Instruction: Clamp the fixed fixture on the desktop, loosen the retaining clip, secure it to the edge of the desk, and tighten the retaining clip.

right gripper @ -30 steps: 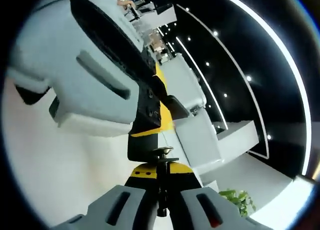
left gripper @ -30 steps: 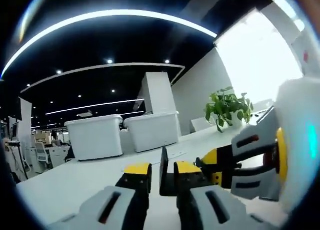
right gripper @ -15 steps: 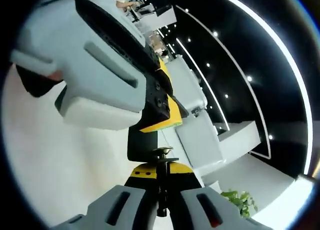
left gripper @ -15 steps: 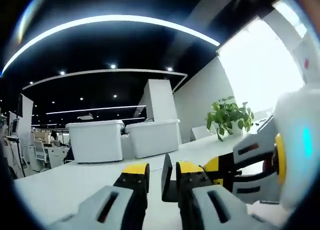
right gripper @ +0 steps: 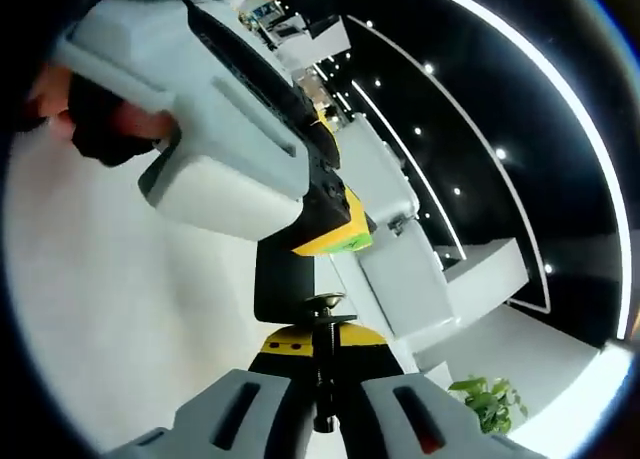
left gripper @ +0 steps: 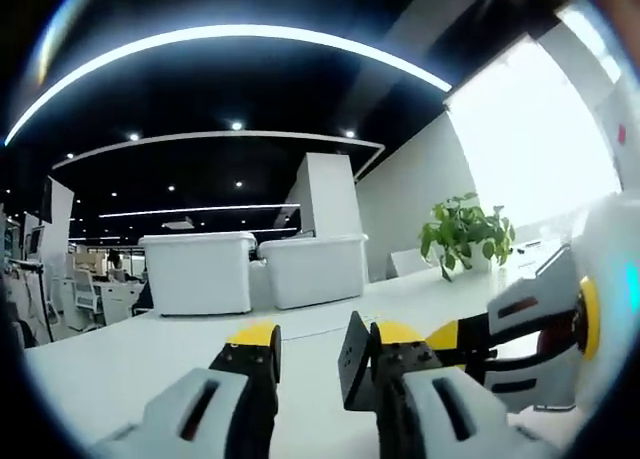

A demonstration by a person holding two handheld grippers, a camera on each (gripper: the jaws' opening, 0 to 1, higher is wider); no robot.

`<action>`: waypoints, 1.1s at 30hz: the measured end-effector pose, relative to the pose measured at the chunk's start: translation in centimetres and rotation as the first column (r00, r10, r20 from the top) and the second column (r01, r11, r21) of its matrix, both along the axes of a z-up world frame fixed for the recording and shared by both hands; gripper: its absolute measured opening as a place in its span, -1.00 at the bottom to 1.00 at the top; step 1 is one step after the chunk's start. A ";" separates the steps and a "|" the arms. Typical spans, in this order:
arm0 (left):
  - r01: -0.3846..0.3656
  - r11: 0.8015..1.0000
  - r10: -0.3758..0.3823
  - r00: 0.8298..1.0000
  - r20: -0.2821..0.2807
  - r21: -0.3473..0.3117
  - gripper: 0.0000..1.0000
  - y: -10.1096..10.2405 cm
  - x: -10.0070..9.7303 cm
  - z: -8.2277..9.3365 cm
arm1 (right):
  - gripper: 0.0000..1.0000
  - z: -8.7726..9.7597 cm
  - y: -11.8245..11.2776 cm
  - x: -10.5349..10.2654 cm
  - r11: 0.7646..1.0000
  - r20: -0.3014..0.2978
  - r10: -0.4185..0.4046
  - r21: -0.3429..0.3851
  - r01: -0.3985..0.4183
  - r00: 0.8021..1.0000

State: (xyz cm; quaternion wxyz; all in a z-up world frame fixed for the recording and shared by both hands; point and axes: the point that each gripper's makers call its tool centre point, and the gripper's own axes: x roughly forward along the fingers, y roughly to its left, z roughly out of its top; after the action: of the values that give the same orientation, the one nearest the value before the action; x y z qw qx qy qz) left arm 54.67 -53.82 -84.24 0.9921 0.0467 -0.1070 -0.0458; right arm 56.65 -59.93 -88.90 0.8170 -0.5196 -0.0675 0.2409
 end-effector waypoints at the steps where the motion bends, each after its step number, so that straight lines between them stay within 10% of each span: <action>1: -0.001 1.000 0.001 1.000 0.002 0.000 -0.24 0.0 -0.2 0.2 | -0.95 0.1 0.0 0.0 1.000 -0.003 0.004 0.016 -0.004 1.000; 8: 0.054 0.986 -0.085 0.977 0.198 0.159 -0.26 -3.1 -3.0 3.7 | -0.95 0.4 -0.1 -0.6 0.997 -0.026 0.002 0.072 0.000 1.000; 23: 0.057 0.995 -0.066 0.991 0.115 0.077 -0.37 -1.7 -2.0 2.4 | -0.95 1.3 -0.1 -1.4 0.995 -0.035 0.034 0.090 -0.031 0.999; 33: 0.075 0.995 -0.080 0.994 0.073 0.067 -0.18 1.1 -7.3 3.2 | -0.95 1.6 -1.0 -2.4 0.991 -0.050 0.067 0.120 -0.060 0.996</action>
State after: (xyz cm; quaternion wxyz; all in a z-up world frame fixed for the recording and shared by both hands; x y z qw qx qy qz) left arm 47.38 -52.67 -81.01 0.9828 0.0759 -0.1449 -0.0858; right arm 54.23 -60.98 -87.28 0.8397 -0.4612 -0.0759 0.2765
